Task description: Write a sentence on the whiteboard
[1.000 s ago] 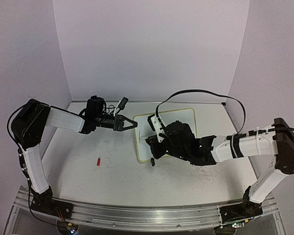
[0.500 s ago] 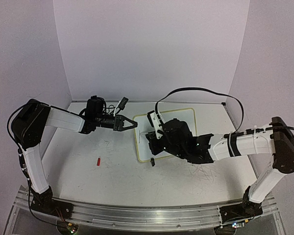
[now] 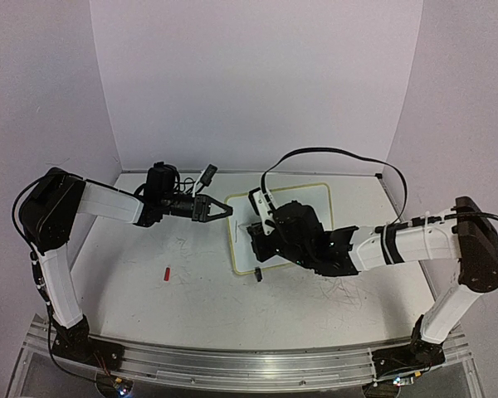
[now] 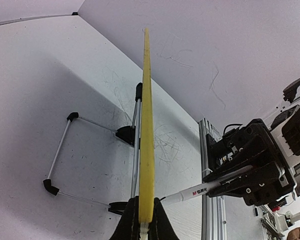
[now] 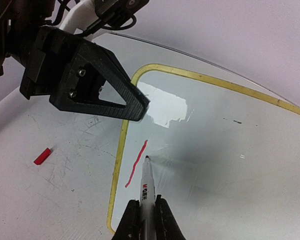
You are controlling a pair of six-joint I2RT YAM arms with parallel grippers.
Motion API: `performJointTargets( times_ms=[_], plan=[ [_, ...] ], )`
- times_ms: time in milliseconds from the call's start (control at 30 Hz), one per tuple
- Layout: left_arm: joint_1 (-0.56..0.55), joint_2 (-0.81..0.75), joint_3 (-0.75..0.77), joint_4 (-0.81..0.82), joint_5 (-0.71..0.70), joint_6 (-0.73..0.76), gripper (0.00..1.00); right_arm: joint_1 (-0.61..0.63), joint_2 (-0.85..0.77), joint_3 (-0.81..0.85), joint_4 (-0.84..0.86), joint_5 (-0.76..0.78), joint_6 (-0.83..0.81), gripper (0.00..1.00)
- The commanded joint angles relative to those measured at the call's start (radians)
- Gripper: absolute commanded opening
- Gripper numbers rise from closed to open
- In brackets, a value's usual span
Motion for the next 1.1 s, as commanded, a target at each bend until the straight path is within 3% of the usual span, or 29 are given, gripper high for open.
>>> performJointTargets(
  times_ms=[0, 1067],
  plan=[
    [-0.009, -0.014, -0.001, -0.001, 0.029, -0.017, 0.0, -0.008, 0.017, 0.05, 0.042, -0.003, -0.012, 0.0],
    [-0.009, -0.015, 0.0, -0.002, 0.032, -0.017, 0.0, -0.018, 0.005, 0.013, 0.027, 0.072, 0.025, 0.0]
  ],
)
